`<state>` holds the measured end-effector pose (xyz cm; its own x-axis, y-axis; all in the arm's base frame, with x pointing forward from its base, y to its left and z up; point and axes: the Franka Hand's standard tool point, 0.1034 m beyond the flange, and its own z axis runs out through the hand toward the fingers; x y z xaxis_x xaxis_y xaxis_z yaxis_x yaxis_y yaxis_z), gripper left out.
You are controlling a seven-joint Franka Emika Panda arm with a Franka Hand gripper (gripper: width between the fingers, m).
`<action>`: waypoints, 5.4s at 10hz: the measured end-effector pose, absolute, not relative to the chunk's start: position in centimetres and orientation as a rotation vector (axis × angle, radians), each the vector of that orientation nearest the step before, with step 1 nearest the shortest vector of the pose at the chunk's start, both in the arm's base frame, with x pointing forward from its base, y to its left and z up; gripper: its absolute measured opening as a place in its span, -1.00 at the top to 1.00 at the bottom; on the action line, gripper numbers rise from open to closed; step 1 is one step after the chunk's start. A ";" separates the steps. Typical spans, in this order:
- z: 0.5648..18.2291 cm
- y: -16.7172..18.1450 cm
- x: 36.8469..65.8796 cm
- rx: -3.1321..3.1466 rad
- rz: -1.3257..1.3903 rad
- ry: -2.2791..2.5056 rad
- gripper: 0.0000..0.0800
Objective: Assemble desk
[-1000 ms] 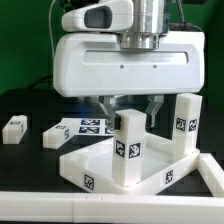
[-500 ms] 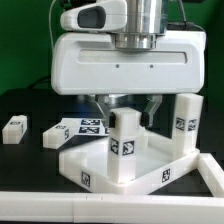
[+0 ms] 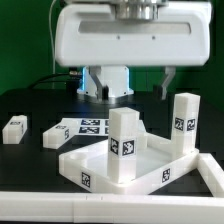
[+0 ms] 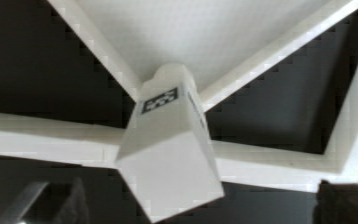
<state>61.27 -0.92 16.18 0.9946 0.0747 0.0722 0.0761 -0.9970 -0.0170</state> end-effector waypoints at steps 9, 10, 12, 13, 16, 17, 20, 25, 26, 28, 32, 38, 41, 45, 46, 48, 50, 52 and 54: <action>14.2 -3.0 56.8 -3.118 -0.095 0.095 -0.62; 14.3 -2.9 57.1 -3.118 -0.094 0.089 -0.62; 14.3 -2.9 57.2 -3.117 -0.096 0.099 -0.62; 14.3 -2.9 57.2 -3.116 -0.094 0.134 -0.62; 13.1 -3.8 56.1 -3.004 -0.078 0.706 -0.62; 12.4 -3.8 55.3 -2.968 -0.050 0.845 -0.62; 11.5 -3.0 55.1 -2.837 -0.056 1.177 -0.62; 9.0 -3.3 53.0 -2.817 -0.104 1.255 -0.62; 7.9 -3.5 52.3 -2.840 -0.119 1.234 -0.62; 5.5 -4.2 51.6 -2.890 -0.140 1.193 -0.62; 2.3 -5.0 50.6 -2.934 -0.129 1.191 -0.62; 1.6 -5.2 50.2 -2.953 -0.111 1.171 0.36; 1.7 -5.4 50.6 -2.947 -0.119 1.174 0.84; 1.6 -5.4 50.5 -2.949 -0.117 1.171 0.85; 1.6 -5.4 50.5 -2.949 -0.117 1.171 0.85; 1.6 -5.4 50.5 -2.949 -0.117 1.171 0.85; 1.6 -5.4 50.5 -2.957 -0.117 1.153 0.85; 1.6 -5.4 50.5 -2.975 -0.118 1.108 0.85; 1.6 -5.4 50.5 -3.054 -0.115 0.888 0.85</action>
Offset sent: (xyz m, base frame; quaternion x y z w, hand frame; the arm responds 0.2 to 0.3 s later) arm 0.0000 0.0000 0.0000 0.0000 0.0000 0.0000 1.0000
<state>50.54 -5.42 1.63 0.8419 -0.5335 0.0806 -0.5365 -0.8437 0.0193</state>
